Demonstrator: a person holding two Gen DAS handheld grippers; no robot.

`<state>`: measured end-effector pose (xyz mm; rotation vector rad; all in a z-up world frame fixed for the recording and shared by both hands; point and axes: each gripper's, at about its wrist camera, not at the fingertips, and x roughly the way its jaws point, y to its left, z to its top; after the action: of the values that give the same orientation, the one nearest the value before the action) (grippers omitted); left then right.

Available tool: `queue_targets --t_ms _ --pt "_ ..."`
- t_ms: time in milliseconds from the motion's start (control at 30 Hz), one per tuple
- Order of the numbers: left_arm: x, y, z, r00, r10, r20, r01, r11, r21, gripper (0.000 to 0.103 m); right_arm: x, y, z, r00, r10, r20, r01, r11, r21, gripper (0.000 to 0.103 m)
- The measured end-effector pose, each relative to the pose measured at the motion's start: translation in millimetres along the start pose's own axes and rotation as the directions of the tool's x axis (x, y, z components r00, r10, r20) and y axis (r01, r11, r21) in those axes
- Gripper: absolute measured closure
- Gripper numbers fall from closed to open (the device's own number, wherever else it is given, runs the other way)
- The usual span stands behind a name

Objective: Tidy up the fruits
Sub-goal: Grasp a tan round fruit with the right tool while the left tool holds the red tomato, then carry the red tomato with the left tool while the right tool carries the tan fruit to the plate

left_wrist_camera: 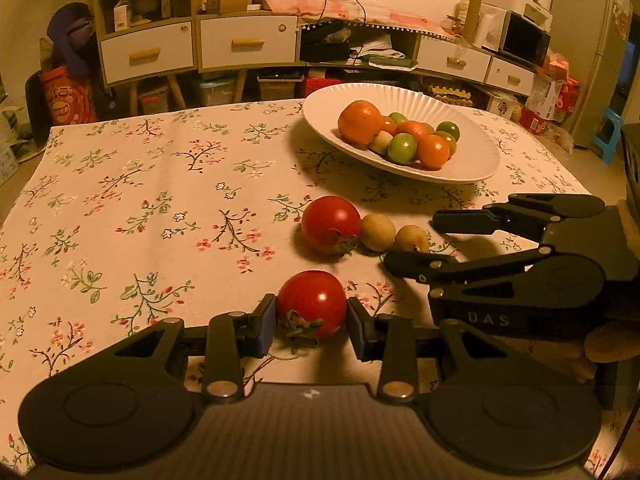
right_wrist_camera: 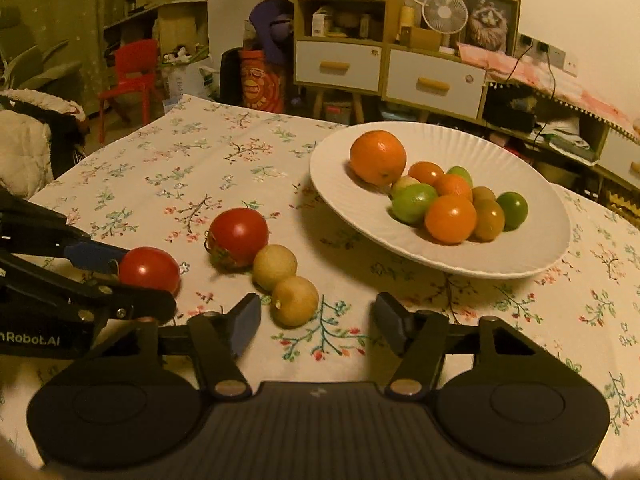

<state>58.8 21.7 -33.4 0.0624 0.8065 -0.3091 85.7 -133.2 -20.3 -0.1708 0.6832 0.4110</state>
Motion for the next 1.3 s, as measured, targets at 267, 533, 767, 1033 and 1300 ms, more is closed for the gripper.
queue_targets --t_ms 267,533,767,1033,1300 --pt "-0.2 -0.6 -1.7 1.0 -0.002 -0.003 0.002 1.0 0.01 0.064 -1.5 1.8 0.9 1.0 0.025 0.001 -0.025 1.0 -0.006 0.068" --pt "-1.3 0.4 -3.6 1.0 -0.002 -0.003 0.002 1.0 0.011 0.064 -4.9 6.8 3.2 0.997 0.075 -0.004 -0.075 0.997 -0.017 0.081" --pt "-3.8 1.7 -2.3 1.0 -0.007 0.003 0.007 1.0 0.001 0.064 -10.0 4.2 2.6 0.997 0.081 -0.004 -0.081 0.997 -0.001 0.081" --pt "-12.9 -1.8 2.1 0.999 -0.019 0.03 0.019 1.0 -0.001 0.064 -25.9 -4.0 2.1 0.996 0.088 0.009 -0.088 0.996 0.03 0.081" --pt "-15.4 -9.4 8.2 0.999 -0.023 0.049 0.023 1.0 -0.003 0.064 -37.3 -11.1 4.3 0.995 0.094 0.028 -0.096 0.994 0.05 0.081"
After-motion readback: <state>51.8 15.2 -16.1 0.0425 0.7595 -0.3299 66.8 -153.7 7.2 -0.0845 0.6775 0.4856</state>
